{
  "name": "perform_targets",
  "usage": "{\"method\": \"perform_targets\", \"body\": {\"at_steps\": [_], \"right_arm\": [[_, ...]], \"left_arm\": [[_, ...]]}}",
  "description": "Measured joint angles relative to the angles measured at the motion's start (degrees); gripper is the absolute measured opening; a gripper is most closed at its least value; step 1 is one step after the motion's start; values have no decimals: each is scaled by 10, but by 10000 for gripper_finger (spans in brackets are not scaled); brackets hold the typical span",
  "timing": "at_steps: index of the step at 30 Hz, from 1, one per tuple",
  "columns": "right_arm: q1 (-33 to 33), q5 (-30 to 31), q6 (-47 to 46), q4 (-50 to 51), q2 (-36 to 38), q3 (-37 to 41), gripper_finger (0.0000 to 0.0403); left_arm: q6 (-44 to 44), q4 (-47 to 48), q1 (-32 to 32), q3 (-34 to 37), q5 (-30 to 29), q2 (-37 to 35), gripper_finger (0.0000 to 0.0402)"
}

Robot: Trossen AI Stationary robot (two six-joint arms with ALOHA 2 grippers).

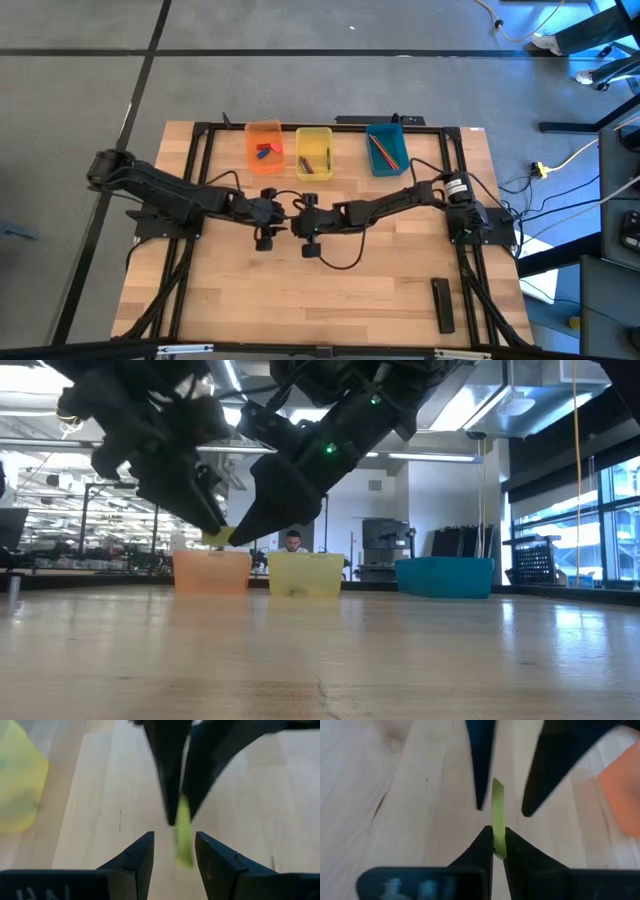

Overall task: Sort crayons/erasers/pens/pencils in bins
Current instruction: Put the yellow eraser into the orange bin

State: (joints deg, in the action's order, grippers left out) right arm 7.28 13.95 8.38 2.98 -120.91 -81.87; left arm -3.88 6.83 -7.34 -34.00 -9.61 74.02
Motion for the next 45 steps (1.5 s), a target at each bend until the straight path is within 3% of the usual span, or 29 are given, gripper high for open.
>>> {"method": "perform_targets", "body": {"at_steps": [8, 17, 22, 24, 29, 32, 35, 41, 45], "right_arm": [[0, 0, 8, 0, 0, 0, 27], [0, -5, -3, 1, 0, -1, 68], [0, 6, -8, 4, 0, -1, 95], [0, 45, -23, 19, 1, -2, 108], [-3, 173, -98, 131, 1, -2, 140], [-9, 179, -138, 177, 1, -1, 152], [-10, 173, -143, 173, 1, -1, 158], [-6, 159, -139, 160, 1, -1, 160], [-5, 159, -139, 155, 1, -1, 160]], "left_arm": [[21, 7, 11, 0, 10, 19, 126], [45, 13, 12, -1, 10, 7, 13], [46, 25, 23, -17, 4, 8, 11], [43, 59, 31, -33, -49, 7, 7], [5, 215, 86, -86, -259, -12, 5], [2, 257, 148, -110, -303, -22, 4], [31, 253, 225, -120, -277, -22, 3], [59, 224, 378, -120, -147, -2, 3], [59, 203, 447, -120, -77, 22, 4]]}}
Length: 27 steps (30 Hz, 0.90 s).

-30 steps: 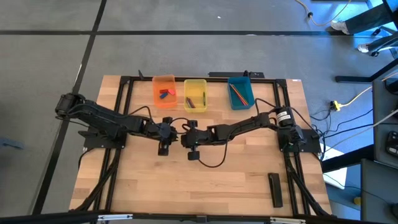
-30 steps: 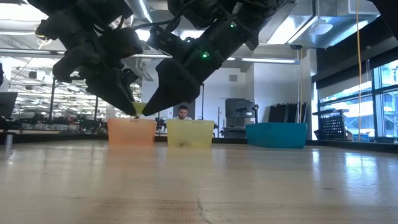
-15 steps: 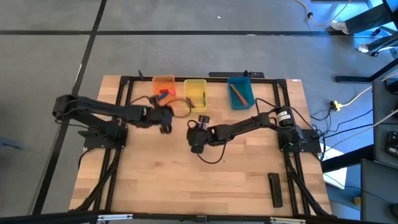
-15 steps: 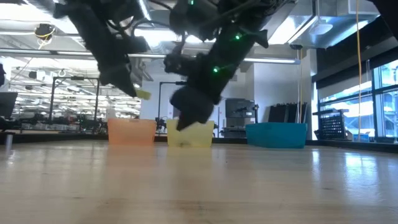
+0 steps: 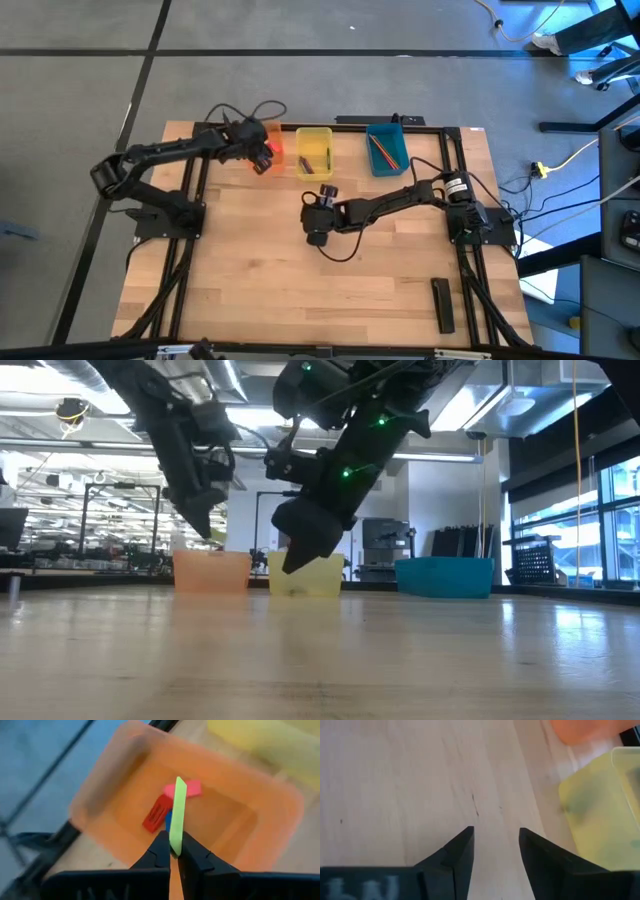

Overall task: Sort crayons/erasers/pens/pencils in bins
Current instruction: Put the yellow eraser into the orange bin, then return to Home Position

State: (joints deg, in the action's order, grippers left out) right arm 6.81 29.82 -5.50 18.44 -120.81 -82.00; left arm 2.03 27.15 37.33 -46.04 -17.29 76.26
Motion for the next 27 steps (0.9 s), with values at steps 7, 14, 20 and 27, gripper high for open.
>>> {"method": "perform_targets", "body": {"at_steps": [7, 14, 20, 27], "right_arm": [[0, -40, 2, -29, 0, 0, 160], [5, -45, 1, -32, 0, 0, 160], [13, -47, 16, -56, 21, 0, 160], [13, -98, 44, -198, 71, 57, 160]], "left_arm": [[1, -69, 49, 0, 77, 69, 3], [1, -75, 70, 0, 78, 138, 14], [1, -77, 81, 0, 75, 146, 55], [4, -67, 76, 0, 73, 99, 108]]}}
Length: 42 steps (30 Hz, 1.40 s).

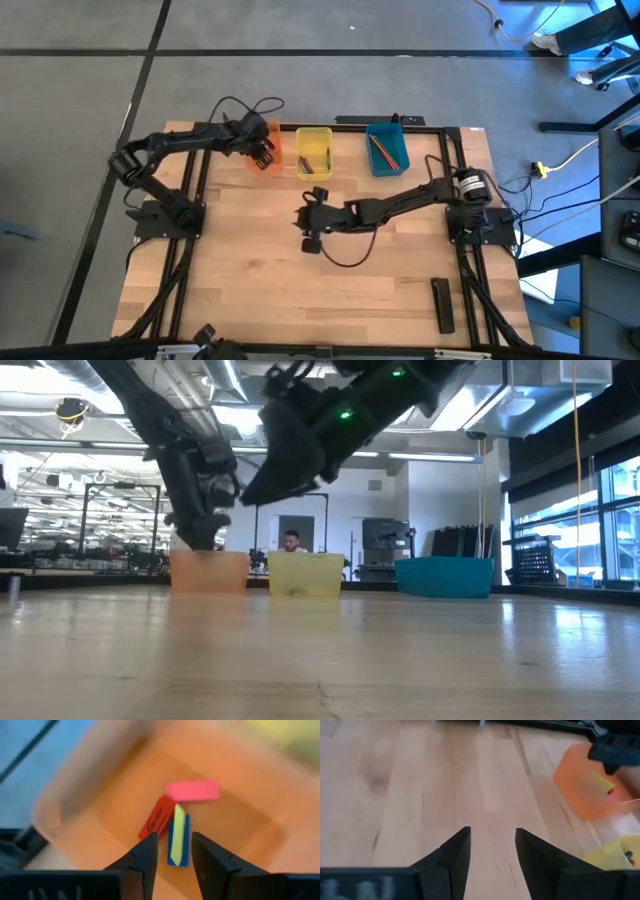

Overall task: Sort crayons/erasers/pens/pencils in bins
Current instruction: Return to Home Position

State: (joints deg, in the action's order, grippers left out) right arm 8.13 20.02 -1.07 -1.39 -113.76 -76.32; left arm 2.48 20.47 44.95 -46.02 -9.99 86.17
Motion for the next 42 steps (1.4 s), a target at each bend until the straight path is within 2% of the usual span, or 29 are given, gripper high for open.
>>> {"method": "perform_targets", "body": {"at_steps": [5, 8, 12, 18, 21, 30, 35, 42], "right_arm": [[-9, -3, -9, -94, 80, 107, 160], [-20, -25, -15, -165, 159, 198, 160], [-34, -91, -17, -250, 271, 320, 151], [-45, -202, -20, -289, 400, 445, 104], [-47, -226, -21, -289, 450, 481, 78], [-78, -276, -21, -293, 632, 554, 7], [-95, -277, -34, -292, 719, 600, 11], [-111, -288, -61, -291, 778, 647, 6]], "left_arm": [[10, 20, -33, 0, 7, -111, 116], [0, 5, -72, 13, 60, -197, 112], [-4, -100, -148, 77, 144, -309, 106], [-4, -285, -267, 206, 175, -430, 94], [-2, -352, -301, 257, 186, -467, 90], [12, -397, -322, 316, 203, -583, 87], [12, -397, -321, 340, 204, -639, 85], [13, -415, -321, 389, 204, -683, 85]]}}
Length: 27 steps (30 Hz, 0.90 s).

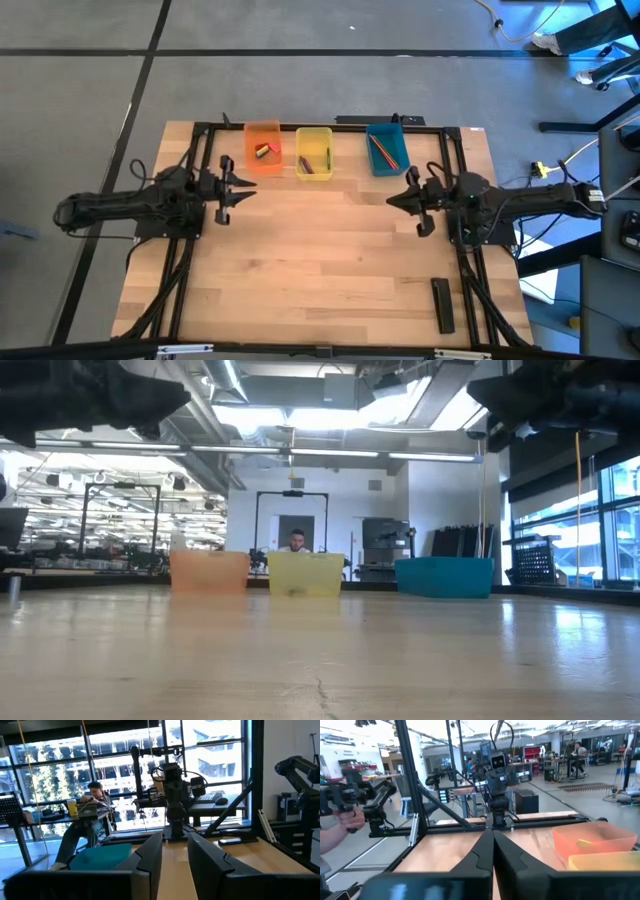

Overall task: Sort crayons/erasers/pens/pencils in bins
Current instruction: Return to Home Position

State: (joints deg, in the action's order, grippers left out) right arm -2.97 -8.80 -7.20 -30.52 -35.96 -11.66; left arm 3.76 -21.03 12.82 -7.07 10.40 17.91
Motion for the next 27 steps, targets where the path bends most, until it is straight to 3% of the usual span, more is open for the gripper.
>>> {"method": "perform_targets", "body": {"at_steps": [11, 20, 27], "right_arm": [[0, -19, 15, 48, 105, 19, 5], [0, -19, 24, 135, 179, 19, 4], [0, -18, 25, 96, 212, 72, 8]], "left_arm": [[11, -10, 0, 23, 15, -64, 85], [10, 50, 0, 23, 28, -120, 85], [10, 98, 0, 23, 28, -162, 85]]}}
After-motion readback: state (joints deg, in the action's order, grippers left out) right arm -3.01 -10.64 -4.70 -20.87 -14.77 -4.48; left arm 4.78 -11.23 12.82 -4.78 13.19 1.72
